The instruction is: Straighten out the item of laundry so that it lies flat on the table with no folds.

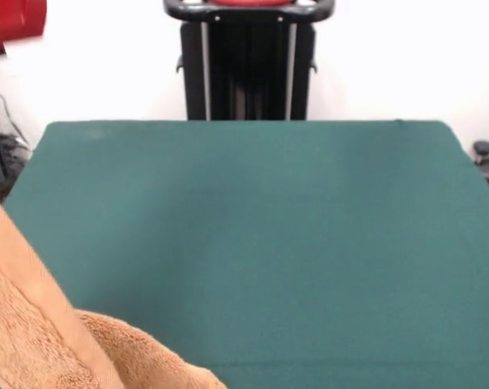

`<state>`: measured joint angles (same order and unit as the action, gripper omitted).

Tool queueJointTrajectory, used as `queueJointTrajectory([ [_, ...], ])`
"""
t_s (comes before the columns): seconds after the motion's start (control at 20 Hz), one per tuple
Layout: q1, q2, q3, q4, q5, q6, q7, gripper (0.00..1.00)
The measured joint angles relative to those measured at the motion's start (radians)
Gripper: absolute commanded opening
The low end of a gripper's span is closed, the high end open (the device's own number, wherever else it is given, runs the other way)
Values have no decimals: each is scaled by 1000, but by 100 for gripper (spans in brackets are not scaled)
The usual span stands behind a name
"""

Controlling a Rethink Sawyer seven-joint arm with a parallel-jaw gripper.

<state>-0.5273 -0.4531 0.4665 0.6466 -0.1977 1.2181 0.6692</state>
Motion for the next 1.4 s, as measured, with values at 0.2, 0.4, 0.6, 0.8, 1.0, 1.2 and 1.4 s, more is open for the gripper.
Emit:
queueJointTrajectory([
  [0.2, 2, -33, -24, 1, 28, 29, 0, 0],
  [0.4, 5, -64, -49, 4, 57, 70, 0, 0],
  [0.6, 9, -84, -70, 20, 84, 101, 0, 0],
  [0.8, 14, -109, -98, 67, 124, 126, 4, 0],
  [1.0, 14, -135, -115, 134, 172, 127, 22, 0],
  [1.2, 14, -175, -135, 245, 243, 127, 56, 0],
  [1.4, 15, -204, -146, 320, 286, 127, 76, 0],
])
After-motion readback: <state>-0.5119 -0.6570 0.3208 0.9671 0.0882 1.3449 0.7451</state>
